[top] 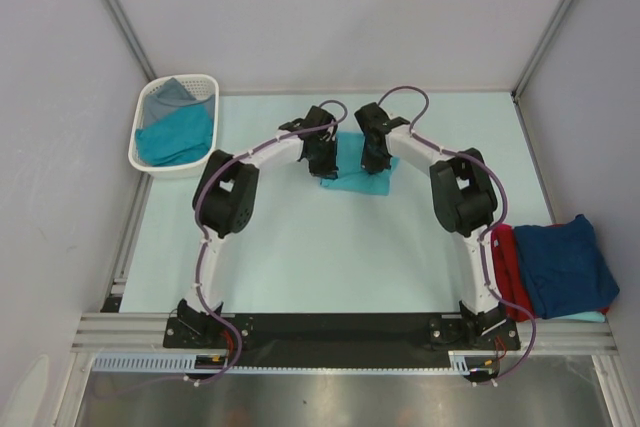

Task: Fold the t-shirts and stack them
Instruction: Smooth out wrinkles on the folded tshirt

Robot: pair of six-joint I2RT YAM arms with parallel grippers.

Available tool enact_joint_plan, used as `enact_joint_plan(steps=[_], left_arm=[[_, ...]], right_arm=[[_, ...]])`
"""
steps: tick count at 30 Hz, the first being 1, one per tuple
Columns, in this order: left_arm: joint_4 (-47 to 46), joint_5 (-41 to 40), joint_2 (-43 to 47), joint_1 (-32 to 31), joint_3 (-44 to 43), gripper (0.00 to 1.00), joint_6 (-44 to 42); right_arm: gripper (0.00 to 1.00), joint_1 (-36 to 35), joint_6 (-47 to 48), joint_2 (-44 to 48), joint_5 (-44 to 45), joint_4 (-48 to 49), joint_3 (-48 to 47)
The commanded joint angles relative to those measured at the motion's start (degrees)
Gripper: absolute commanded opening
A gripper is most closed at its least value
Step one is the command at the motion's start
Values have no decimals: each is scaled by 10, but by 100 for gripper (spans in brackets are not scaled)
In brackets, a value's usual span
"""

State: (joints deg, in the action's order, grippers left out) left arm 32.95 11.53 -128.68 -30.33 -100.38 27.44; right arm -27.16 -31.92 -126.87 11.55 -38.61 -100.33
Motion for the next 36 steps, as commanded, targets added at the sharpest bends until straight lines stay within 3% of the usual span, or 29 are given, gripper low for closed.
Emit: enact_joint_plan(steps=[1, 5, 12, 22, 36], left_arm=[[-6, -33, 65, -11, 48, 0, 1], [-9, -74, 156, -11, 42, 2, -4], [-6, -82, 201, -17, 24, 6, 1], [-41, -52, 171, -36, 108, 4, 24], [-23, -11, 78, -43, 120, 4, 18]], right_arm=[[0, -25, -1, 45, 55, 18, 55], [2, -37, 9, 154, 91, 35, 59], [7, -65, 12, 174, 102, -16, -2], [1, -72, -9, 153, 76, 12, 96], [2, -62, -9, 79, 27, -2, 134]])
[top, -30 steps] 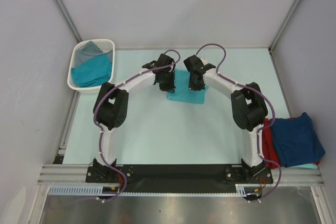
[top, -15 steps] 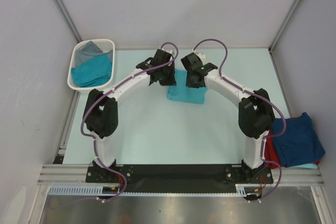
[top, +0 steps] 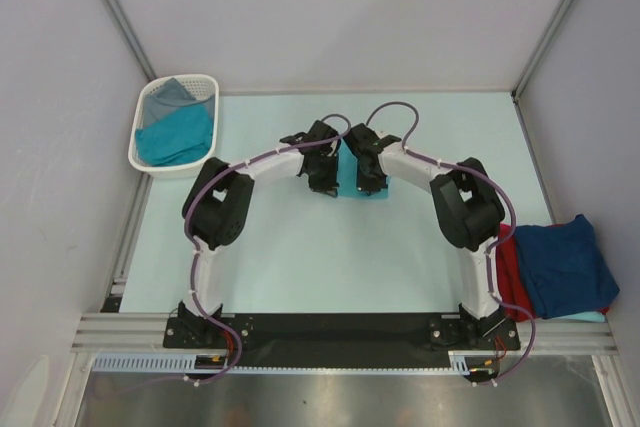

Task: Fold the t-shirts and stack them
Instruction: Smooth out wrinkles on the folded tshirt

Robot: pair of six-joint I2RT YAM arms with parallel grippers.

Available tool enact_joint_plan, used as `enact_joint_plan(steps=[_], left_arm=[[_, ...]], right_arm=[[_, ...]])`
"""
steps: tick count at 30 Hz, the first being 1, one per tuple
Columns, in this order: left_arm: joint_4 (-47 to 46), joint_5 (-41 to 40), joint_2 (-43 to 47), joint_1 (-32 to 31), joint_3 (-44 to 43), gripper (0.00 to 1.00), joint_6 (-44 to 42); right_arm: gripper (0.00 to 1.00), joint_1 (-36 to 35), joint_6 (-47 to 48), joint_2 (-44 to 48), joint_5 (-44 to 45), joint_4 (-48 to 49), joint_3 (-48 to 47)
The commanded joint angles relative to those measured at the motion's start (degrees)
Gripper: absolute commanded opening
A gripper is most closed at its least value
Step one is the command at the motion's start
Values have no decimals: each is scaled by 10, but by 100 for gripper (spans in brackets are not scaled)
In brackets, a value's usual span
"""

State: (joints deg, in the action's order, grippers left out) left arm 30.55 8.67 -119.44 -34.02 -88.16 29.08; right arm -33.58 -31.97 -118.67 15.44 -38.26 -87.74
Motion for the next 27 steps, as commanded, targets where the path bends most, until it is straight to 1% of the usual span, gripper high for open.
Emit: enact_joint_plan(steps=[1, 5, 6, 8, 9, 10, 13, 14, 16, 17, 20, 23, 27], left_arm=[[1, 16, -13, -6, -1, 4, 1], [2, 8, -2, -8, 10, 3, -3], [4, 0, 5, -8, 11, 2, -3], [-1, -13, 45, -9, 18, 2, -3], [-4, -27, 60, -8, 18, 2, -4], [-6, -34, 93, -8, 16, 3, -6], [2, -54, 122, -7, -20, 5, -17], [13, -56, 121, -7, -49, 6, -19], [23, -57, 112, -7, -77, 6, -28], [35, -56, 90, -7, -103, 6, -29], [52, -47, 40, -6, -137, 5, -32], [52, -27, 1, -5, -135, 4, -31], [41, -10, -25, -6, -109, 3, -19]], right_arm=[[2, 3, -8, -2, -12, -7, 10], [2, 3, -4, 9, -2, -10, 8], [2, 2, -2, 24, 4, -9, 9], [2, -1, 0, 54, 33, -1, 13], [4, -3, 3, 89, 40, 4, 14], [4, -1, 4, 106, 52, 9, 15], [7, 5, 16, 138, 52, 19, -8], [8, 7, 18, 136, 52, 9, -33], [8, 10, 22, 114, 50, -2, -57], [8, 12, 23, 104, 49, -11, -76], [7, 19, 18, 68, 36, -16, -88], [6, 22, 11, 38, 19, -7, -81], [4, 22, 4, 13, 3, 0, -62]])
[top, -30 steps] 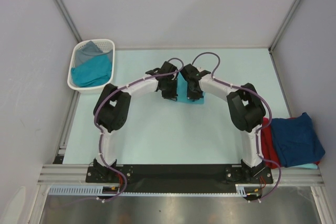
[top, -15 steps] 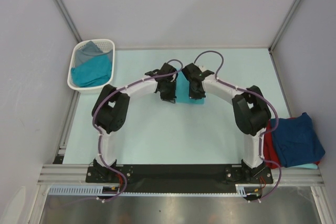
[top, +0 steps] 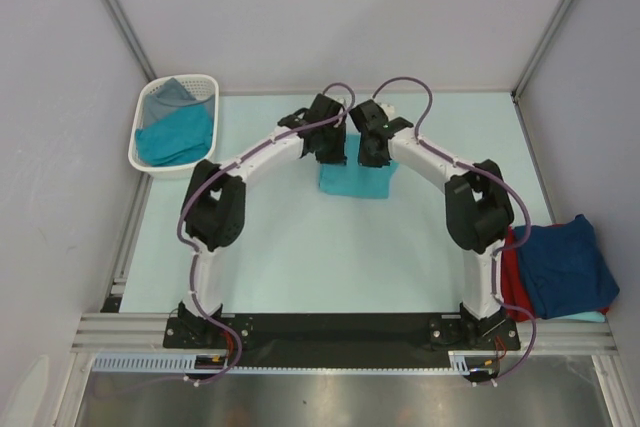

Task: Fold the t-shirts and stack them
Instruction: Smooth out wrinkles on the folded tshirt

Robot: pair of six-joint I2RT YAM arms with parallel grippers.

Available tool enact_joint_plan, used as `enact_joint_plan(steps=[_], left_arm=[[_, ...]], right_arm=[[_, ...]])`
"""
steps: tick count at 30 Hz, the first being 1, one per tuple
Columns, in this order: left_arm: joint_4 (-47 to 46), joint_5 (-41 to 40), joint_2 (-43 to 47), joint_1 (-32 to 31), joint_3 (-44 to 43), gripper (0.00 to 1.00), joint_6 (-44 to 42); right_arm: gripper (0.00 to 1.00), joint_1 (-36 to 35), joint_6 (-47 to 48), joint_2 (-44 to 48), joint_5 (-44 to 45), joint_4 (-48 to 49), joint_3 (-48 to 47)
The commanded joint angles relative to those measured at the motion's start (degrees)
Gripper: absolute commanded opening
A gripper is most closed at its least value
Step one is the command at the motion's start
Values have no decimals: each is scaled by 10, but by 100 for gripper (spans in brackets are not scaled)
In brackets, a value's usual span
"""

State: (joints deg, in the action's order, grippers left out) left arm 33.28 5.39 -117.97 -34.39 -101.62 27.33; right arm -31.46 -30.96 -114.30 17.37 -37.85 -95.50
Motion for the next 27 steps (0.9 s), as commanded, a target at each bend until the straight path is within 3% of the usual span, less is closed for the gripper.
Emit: enact_joint_plan(steps=[1, 10, 15, 20, 27], left_arm=[[3, 25, -42, -2, 41, 3, 0], [6, 36, -71, -1, 52, 2, -6], [2, -7, -5, 3, 45, 2, -4], [32, -20, 17, 18, -64, 6, -19], [82, 7, -91, 45, -172, 6, -21]], right_arm=[[4, 1, -8, -36, -20, -2, 26], [2, 11, -14, -59, -36, -12, 41], [3, 11, -10, 28, 12, 24, 64], [8, 28, 8, 50, 8, -1, -34], [7, 58, 18, -52, -19, -30, -98]])
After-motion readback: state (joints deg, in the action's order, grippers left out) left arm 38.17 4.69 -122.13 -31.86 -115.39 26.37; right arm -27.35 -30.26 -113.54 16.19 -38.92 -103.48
